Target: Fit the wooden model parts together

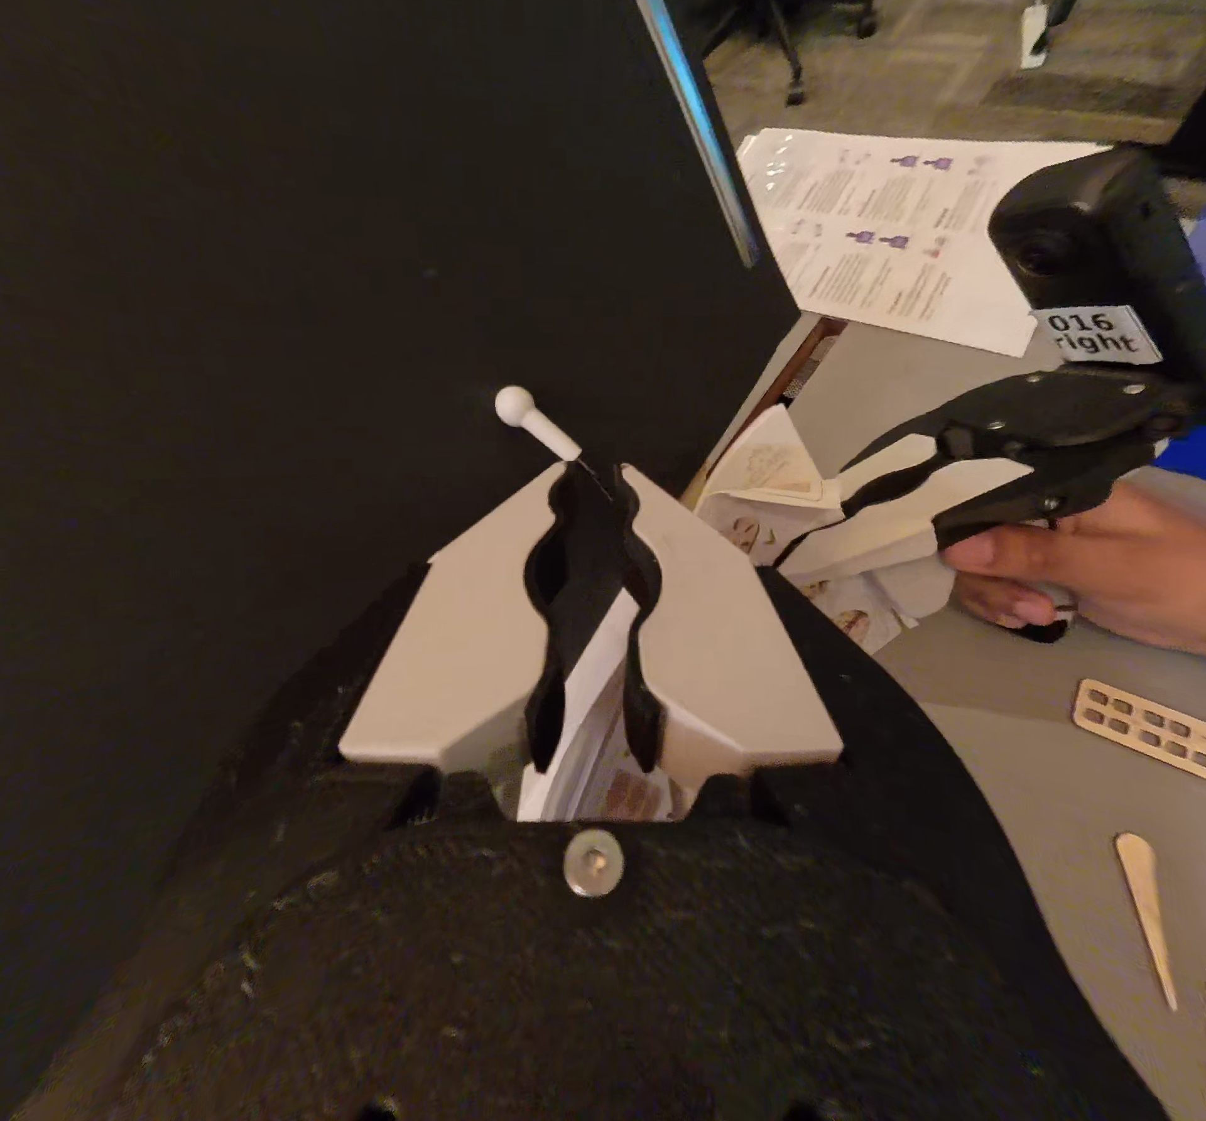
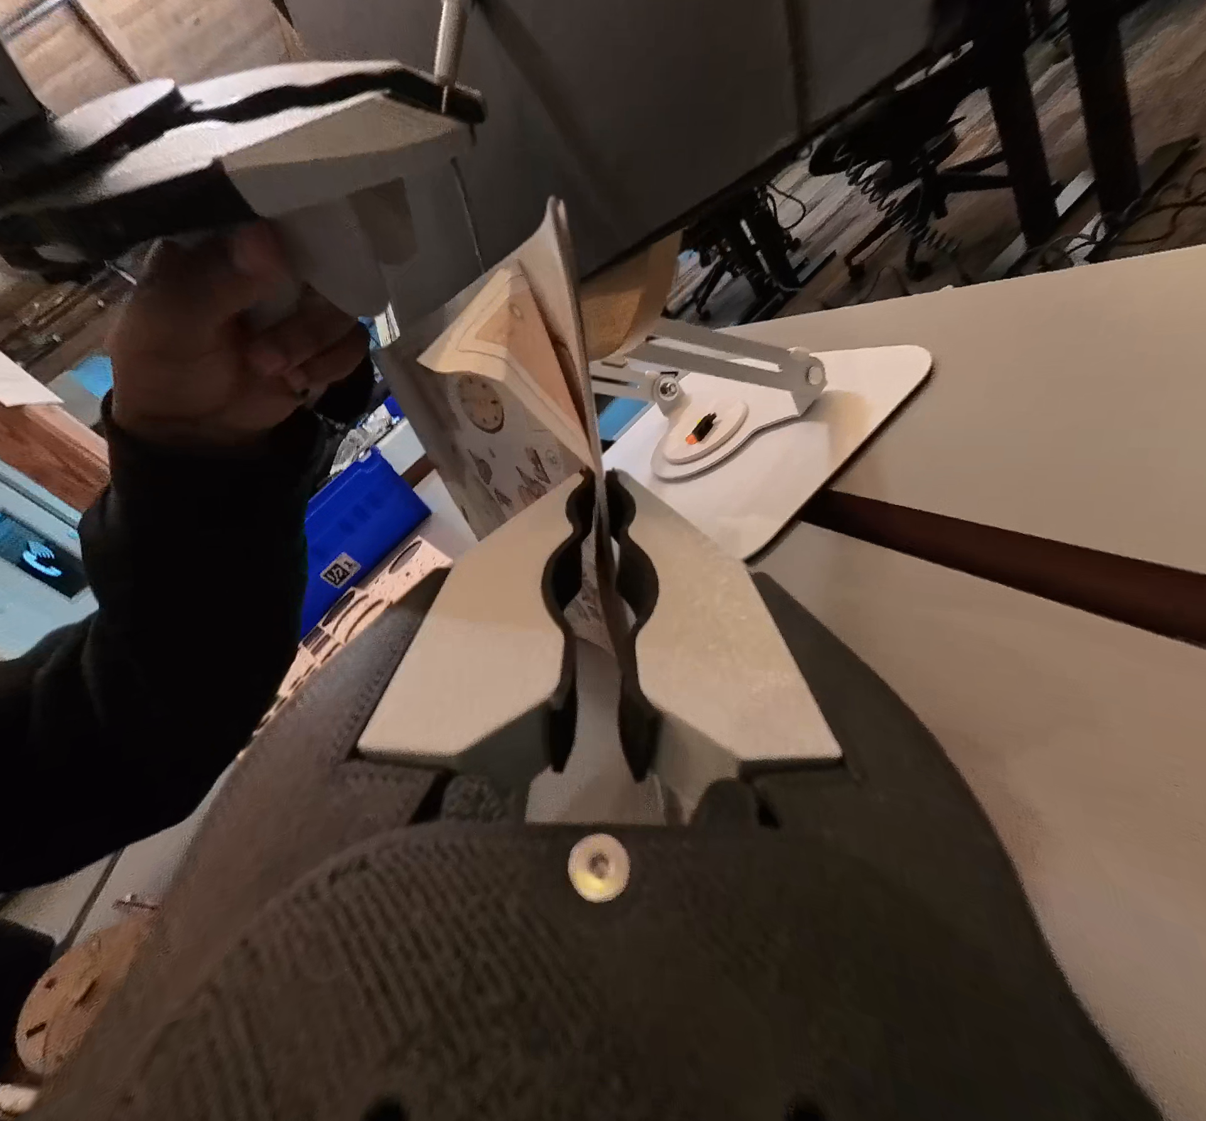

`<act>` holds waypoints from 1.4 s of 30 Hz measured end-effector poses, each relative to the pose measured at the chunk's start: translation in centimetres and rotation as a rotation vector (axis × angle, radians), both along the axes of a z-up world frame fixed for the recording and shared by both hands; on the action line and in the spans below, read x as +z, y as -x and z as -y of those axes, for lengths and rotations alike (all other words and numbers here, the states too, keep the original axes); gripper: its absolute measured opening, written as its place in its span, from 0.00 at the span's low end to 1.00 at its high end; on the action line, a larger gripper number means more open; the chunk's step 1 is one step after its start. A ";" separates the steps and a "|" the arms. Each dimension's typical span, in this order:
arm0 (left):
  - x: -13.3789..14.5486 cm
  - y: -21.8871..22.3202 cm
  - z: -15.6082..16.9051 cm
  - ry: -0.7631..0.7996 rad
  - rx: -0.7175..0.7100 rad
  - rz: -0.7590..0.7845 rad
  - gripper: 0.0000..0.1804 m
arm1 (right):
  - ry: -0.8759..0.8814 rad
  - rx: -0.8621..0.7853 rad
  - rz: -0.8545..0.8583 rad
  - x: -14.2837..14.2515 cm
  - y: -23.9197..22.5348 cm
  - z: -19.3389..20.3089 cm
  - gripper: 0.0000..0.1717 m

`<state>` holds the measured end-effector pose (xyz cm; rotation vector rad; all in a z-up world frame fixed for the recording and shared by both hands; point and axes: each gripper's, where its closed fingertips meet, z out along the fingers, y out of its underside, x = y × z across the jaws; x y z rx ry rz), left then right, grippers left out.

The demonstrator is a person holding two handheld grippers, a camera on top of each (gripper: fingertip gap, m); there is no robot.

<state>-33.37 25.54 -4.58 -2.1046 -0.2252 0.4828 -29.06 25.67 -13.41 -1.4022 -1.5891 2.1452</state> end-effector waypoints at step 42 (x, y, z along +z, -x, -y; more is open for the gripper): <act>-4.7 -2.2 11.8 0.125 0.084 -0.152 0.35 | 0.161 0.182 0.017 1.7 -1.6 0.5 0.00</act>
